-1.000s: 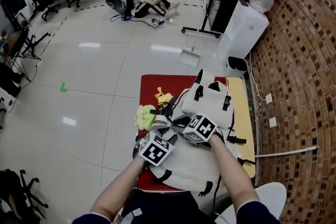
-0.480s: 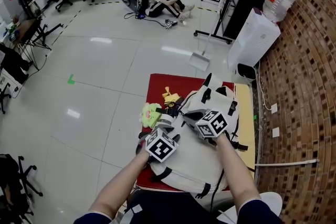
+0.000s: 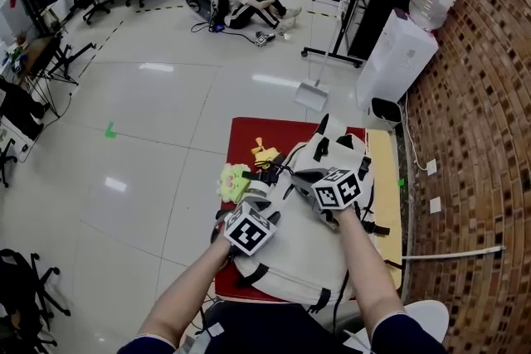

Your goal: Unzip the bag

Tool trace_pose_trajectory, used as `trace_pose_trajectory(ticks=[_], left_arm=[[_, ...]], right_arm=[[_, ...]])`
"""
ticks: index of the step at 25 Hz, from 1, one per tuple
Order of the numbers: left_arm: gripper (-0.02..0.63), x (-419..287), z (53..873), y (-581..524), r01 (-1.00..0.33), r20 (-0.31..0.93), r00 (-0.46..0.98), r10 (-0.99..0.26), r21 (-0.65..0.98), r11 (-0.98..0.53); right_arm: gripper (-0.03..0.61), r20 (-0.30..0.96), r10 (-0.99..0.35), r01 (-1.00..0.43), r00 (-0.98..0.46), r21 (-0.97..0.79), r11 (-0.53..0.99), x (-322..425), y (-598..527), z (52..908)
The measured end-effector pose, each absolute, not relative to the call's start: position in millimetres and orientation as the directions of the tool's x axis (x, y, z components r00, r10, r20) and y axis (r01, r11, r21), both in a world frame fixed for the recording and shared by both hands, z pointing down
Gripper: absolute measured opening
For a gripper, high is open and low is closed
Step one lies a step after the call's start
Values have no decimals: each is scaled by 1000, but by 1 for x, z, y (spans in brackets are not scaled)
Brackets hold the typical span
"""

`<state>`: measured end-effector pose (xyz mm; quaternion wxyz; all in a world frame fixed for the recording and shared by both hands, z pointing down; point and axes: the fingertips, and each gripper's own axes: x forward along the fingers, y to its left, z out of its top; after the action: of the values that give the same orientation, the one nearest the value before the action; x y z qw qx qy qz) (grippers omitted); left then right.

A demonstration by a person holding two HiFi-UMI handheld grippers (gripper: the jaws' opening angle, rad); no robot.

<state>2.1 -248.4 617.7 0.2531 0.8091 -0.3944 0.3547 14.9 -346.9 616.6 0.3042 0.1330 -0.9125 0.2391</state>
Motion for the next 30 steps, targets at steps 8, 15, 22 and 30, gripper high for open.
trace_pose_trajectory(ticks=[8,15,22,30], left_arm=[[132,15,586,-280,-810,734,457,-502,110,-576],[115,35,622,-306,-791,819,400,-411,81,-607],[60,28,616,-308,-798,794,411,-447,77,-597],[55,28,614,-306,-797,774,448,-448,118,-592]], right_arm=[[28,574,-97,-353,-813,-354,866,14,-341,594],[28,557,-65,-337,-828,-401,852,17,-335,594],[34,534,-117,-440,-837,-531,724,25,-351,606],[43,554,-142,-499,-820,-571,652,36,-356,612]])
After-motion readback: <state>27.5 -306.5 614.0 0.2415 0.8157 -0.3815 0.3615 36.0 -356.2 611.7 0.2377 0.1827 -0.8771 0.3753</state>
